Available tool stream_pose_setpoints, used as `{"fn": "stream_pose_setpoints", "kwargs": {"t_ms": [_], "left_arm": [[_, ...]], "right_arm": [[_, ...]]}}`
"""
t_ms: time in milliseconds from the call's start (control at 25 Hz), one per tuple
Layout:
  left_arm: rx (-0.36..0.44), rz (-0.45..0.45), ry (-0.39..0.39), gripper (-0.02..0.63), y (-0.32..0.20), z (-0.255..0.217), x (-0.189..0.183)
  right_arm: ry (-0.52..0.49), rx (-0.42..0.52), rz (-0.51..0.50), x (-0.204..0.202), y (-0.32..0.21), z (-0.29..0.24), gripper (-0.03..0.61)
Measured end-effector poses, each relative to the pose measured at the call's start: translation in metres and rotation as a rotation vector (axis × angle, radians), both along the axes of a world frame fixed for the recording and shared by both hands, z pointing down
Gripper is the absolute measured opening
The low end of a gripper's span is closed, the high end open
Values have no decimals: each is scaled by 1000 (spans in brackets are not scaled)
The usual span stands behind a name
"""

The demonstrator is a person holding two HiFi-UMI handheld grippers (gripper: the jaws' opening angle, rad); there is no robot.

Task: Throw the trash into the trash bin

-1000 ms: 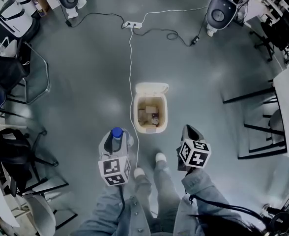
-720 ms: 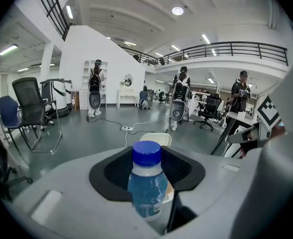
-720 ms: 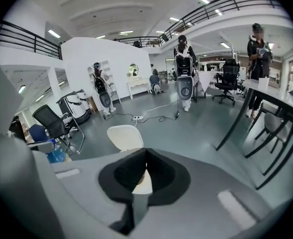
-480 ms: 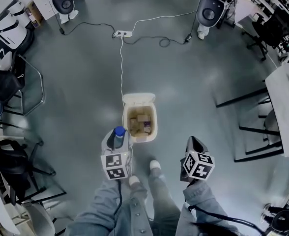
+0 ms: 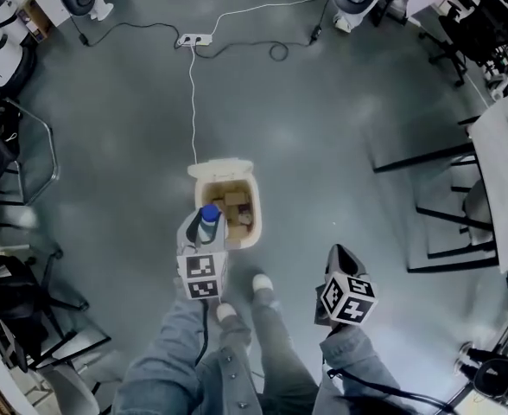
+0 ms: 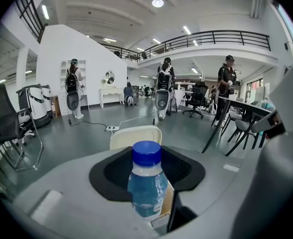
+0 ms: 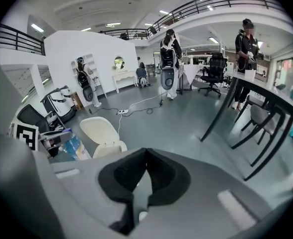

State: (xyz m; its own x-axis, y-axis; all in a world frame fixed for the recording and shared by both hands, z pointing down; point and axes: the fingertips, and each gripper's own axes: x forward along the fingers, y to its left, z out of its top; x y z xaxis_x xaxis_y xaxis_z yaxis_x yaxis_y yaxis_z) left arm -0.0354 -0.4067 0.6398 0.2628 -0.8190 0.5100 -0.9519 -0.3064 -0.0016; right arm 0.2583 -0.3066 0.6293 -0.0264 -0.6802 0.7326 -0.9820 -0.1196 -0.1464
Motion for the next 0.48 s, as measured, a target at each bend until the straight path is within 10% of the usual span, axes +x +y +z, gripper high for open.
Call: {"fn": "stream_pose_setpoints", "kwargs": {"t_ms": [480], "left_arm": [[-66, 18, 19, 186, -29, 51, 9]], "right_arm": [[5, -48, -35, -7, -34, 32, 3]]}}
